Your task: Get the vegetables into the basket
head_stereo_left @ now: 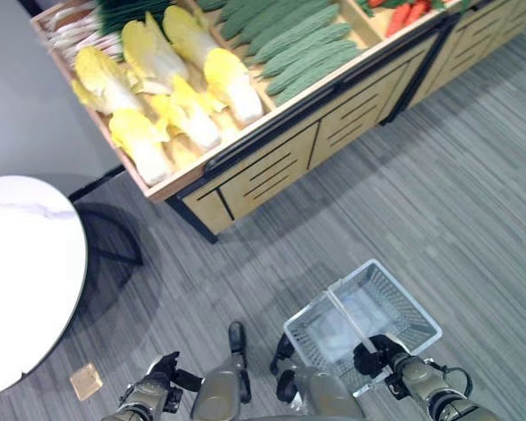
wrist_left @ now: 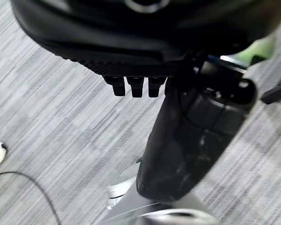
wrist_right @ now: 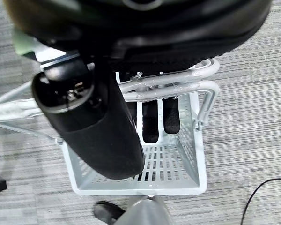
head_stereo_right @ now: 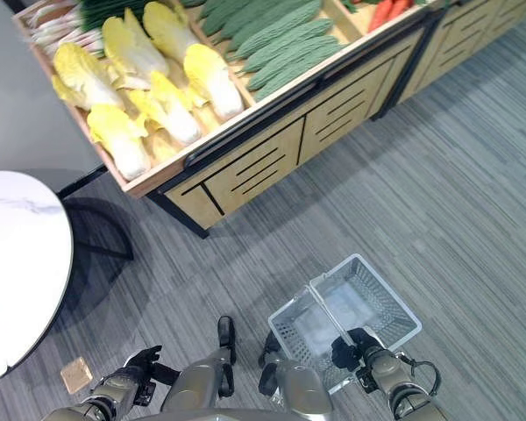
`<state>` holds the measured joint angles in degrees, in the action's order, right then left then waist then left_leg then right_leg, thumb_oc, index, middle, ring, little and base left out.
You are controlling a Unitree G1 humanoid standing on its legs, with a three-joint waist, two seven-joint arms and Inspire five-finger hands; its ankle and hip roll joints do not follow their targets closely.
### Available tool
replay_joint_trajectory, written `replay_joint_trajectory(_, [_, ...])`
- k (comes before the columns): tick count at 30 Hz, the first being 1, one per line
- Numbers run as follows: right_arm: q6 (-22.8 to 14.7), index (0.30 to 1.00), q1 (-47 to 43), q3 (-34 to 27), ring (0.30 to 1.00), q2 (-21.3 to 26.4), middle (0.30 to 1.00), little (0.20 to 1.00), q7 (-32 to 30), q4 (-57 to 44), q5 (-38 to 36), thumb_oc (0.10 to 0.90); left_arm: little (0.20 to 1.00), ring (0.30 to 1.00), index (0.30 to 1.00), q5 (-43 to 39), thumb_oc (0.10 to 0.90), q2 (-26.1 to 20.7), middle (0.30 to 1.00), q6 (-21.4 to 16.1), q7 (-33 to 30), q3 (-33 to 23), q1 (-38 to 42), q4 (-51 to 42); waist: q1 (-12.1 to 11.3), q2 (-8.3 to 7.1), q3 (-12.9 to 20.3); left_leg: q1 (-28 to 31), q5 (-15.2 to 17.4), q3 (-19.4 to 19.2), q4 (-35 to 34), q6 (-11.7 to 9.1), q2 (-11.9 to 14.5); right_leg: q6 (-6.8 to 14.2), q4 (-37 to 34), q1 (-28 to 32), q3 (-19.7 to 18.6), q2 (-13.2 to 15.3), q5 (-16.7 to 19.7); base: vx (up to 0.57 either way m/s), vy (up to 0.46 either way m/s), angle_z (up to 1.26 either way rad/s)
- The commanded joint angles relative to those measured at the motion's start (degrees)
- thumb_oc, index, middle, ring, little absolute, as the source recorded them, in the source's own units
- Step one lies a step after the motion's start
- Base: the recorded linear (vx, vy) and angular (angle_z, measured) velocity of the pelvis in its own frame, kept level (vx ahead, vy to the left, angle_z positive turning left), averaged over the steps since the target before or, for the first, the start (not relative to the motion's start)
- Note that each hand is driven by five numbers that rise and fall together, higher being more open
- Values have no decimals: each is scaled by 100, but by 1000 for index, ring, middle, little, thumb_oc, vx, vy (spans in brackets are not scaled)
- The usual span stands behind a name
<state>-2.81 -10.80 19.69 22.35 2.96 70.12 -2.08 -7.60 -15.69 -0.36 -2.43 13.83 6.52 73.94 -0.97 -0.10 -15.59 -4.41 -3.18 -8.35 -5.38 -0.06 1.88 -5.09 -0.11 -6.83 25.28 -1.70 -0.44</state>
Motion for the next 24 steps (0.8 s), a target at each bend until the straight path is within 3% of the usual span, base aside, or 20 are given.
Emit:
replay_joint_trajectory(1, [40, 300, 430, -1, 300, 59, 300, 300, 53, 145, 55, 400, 1000, 1000, 1000, 169, 900, -58, 1000, -71, -44, -51, 155, 64, -16, 18, 334, -100, 362, -90, 45, 51, -268, 772, 331, 187, -757, 470, -458, 172, 315, -42])
replay_joint_trajectory(12, [96, 300, 344, 37, 300, -64, 300, 300, 54, 233, 144, 400, 1000, 1000, 1000, 158, 900, -180, 1000, -82, -50, -38, 230, -10, -203, -141, 356, 46, 627, -56, 38, 330, -461, 1014, 558, 253, -811, 667, -348, 73, 222, -5])
replay_joint_trajectory(14, [114, 300, 346, 40, 300, -91, 300, 300, 82, 282, 176, 400, 1000, 1000, 1000, 136, 900, -220, 1000, -84, -45, -81, 205, -18, -249, -186, 351, 130, 723, -25, 38, 408, -492, 1075, 921, 184, -840, 737, -322, 108, 267, -1])
replay_joint_trajectory(15, [124, 300, 345, 46, 300, -124, 300, 300, 106, 323, 239, 400, 1000, 1000, 1000, 135, 900, -257, 1000, -75, -24, -139, 183, -1, -316, -216, 321, 263, 816, -24, 38, 502, -534, 1188, 1647, 18, -797, 884, -208, 88, 229, -2])
replay_joint_trajectory(17, [126, 300, 357, 40, 300, -120, 300, 300, 119, 327, 241, 400, 1000, 1000, 1000, 139, 900, -270, 1000, -64, -15, -147, 166, -10, -322, -237, 300, 320, 838, 13, 39, 543, -585, 1222, 2052, -105, -835, 975, -125, 71, 164, -5])
replay_joint_trajectory(20, [103, 300, 386, 20, 300, -88, 300, 300, 155, 327, 220, 400, 1000, 1000, 1000, 150, 900, -304, 1000, -75, 13, -85, 198, -44, -216, -222, 177, 408, 917, 271, 263, 621, -661, 1198, 2737, -478, -1458, 886, 84, 44, 132, 32])
replay_joint_trajectory(22, [104, 300, 404, 18, 300, -95, 300, 300, 171, 307, 137, 400, 1000, 1000, 1000, 132, 900, -337, 1000, -93, 7, -52, 230, -24, -213, -148, 188, 427, 815, 442, 203, 615, -579, 1064, 2045, -621, -1856, 713, 135, 14, 79, 86])
replay_joint_trajectory(24, [107, 300, 405, 17, 300, -103, 300, 300, 168, 295, 108, 400, 1000, 1000, 1000, 112, 900, -335, 1000, -96, 0, -43, 244, -30, -209, -133, 162, 421, 783, 483, 216, 603, -554, 1081, 1783, -644, -1990, 648, 277, -24, -9, 41])
